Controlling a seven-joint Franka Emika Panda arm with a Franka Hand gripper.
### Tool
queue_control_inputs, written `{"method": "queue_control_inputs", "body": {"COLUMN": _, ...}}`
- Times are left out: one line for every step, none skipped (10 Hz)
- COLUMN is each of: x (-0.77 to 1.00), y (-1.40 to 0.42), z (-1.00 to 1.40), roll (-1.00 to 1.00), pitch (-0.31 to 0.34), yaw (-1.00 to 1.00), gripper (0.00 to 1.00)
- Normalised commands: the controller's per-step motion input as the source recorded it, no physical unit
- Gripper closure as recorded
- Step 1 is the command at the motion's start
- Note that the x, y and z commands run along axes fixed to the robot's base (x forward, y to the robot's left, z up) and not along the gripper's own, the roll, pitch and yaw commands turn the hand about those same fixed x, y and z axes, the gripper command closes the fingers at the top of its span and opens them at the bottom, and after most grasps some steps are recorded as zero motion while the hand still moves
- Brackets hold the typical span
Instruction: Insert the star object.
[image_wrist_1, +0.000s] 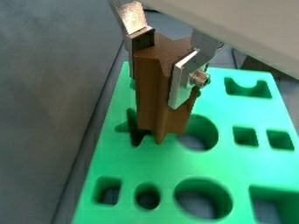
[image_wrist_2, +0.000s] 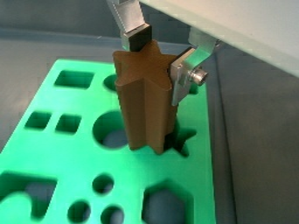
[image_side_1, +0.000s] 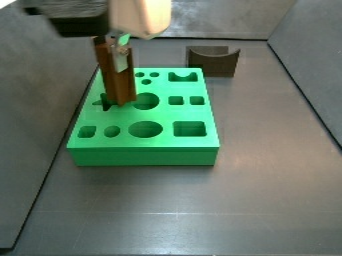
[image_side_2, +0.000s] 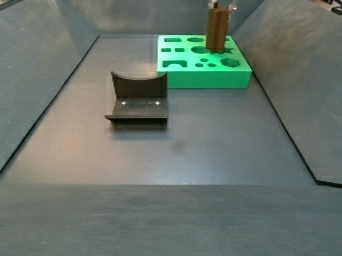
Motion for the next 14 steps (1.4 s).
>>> {"method": "queue_control_inputs", "body": {"x": -0.70, "y": -0.13, "z": 0.00, "roll": 0.14, "pitch": 0.000, "yaw": -0.27, "gripper": 1.00}}
{"method": "queue_control_inputs", "body": {"x": -0.79, "y": 0.00, "z": 0.00, "roll": 0.09, "pitch": -0.019, "yaw": -0.21, "gripper": 1.00}}
{"method": "queue_control_inputs", "body": {"x": -0.65, "y": 0.11, "z": -0.10, "roll": 0.02, "pitch": -0.024, "yaw": -0.14, "gripper": 1.00}}
{"method": "queue_control_inputs", "body": {"x": 0.00, "y": 0.09, "z": -0.16, "roll": 0.00, "pitch": 0.000, "yaw": -0.11, "gripper": 1.00}}
{"method": "queue_control_inputs", "body": {"x": 0.31, "y": 0.00, "z": -0.33, "roll": 0.00, "pitch": 0.000, "yaw": -0.12, "gripper": 1.00}}
{"method": "queue_control_inputs", "body": {"x": 0.38, "y": 0.00, "z": -0.33, "roll": -0.01, "pitch": 0.000, "yaw": -0.12, "gripper": 1.00}}
{"method": "queue_control_inputs", "body": {"x": 0.40, "y": 0.00, "z": -0.31, "roll": -0.04, "pitch": 0.000, "yaw": -0.13, "gripper": 1.00}}
{"method": "queue_control_inputs", "body": {"x": 0.35, "y": 0.00, "z": -0.36, "roll": -0.01, "pitch": 0.000, "yaw": -0.08, "gripper": 1.00}}
{"method": "queue_control_inputs", "body": {"x": 0.33, "y": 0.02, "z": -0.47, "roll": 0.00, "pitch": 0.010, "yaw": 0.00, "gripper": 1.00}}
{"method": "queue_control_inputs", "body": {"x": 0.28, "y": 0.08, "z": -0.66, "roll": 0.03, "pitch": 0.000, "yaw": 0.06, "gripper": 1.00}}
{"method": "queue_control_inputs", "body": {"x": 0.02, "y": 0.14, "z": -0.86, "roll": 0.04, "pitch": -0.084, "yaw": 0.24, "gripper": 1.00}}
{"method": "queue_control_inputs", "body": {"x": -0.16, "y": 0.11, "z": -0.84, "roll": 0.05, "pitch": -0.201, "yaw": 0.49, "gripper": 1.00}}
{"method": "queue_control_inputs", "body": {"x": -0.07, "y": 0.01, "z": -0.75, "roll": 0.00, "pitch": -0.210, "yaw": 0.63, "gripper": 1.00}}
{"method": "queue_control_inputs", "body": {"x": 0.00, "y": 0.00, "z": -0.75, "roll": -0.01, "pitch": -0.204, "yaw": 0.62, "gripper": 1.00}}
